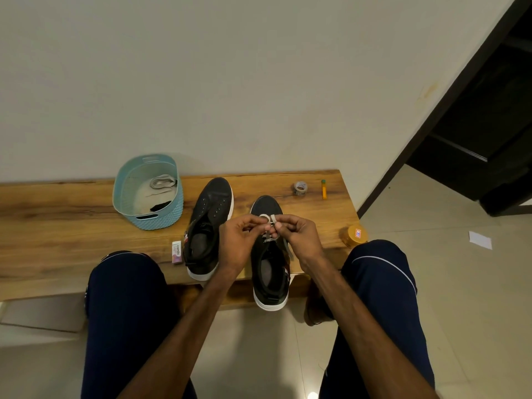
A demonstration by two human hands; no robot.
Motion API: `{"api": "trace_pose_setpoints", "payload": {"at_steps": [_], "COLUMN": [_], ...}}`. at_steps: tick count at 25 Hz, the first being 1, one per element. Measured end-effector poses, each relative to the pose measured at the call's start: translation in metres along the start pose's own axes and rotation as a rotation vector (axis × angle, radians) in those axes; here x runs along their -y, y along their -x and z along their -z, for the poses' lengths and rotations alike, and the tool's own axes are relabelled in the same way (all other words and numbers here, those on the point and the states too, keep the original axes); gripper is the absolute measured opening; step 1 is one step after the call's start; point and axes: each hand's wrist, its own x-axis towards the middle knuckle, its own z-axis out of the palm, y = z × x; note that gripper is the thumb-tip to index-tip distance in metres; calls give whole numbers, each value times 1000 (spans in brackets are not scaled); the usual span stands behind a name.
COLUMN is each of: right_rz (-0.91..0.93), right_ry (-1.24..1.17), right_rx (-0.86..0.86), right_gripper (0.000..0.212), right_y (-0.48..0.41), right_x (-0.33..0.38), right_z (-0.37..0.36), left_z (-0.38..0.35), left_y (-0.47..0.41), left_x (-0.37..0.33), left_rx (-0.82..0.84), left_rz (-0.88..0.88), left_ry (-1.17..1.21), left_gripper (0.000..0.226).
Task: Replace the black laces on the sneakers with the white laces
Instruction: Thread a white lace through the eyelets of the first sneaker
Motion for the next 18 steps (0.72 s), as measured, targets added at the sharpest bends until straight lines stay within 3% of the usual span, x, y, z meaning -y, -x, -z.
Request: {"api": "trace_pose_setpoints", "payload": {"at_steps": [6, 10, 13, 15, 18], "right_rz": [24, 89, 154, 206, 146], "right_ry": [17, 151, 392, 486, 420], "right_rx": [-120, 30, 103, 34, -110], "right_gripper": [8, 13, 13, 11, 17], "right_y": [1, -1, 1, 3, 2], "right_x": [0, -3, -2, 0, -2], "right_z": [-7, -1, 4, 2, -4], "left_z": [0, 0, 7, 8, 7], "left_y": [2, -1, -5, -3, 2], "left_x": [0, 0, 1, -1, -7], "left_rx": [3, -37, 96, 135, 105], "left_rz": [-25, 26, 67, 87, 55], "left_ry": [-154, -225, -262, -386, -520], "left_gripper": [19, 20, 39, 29, 28]}}
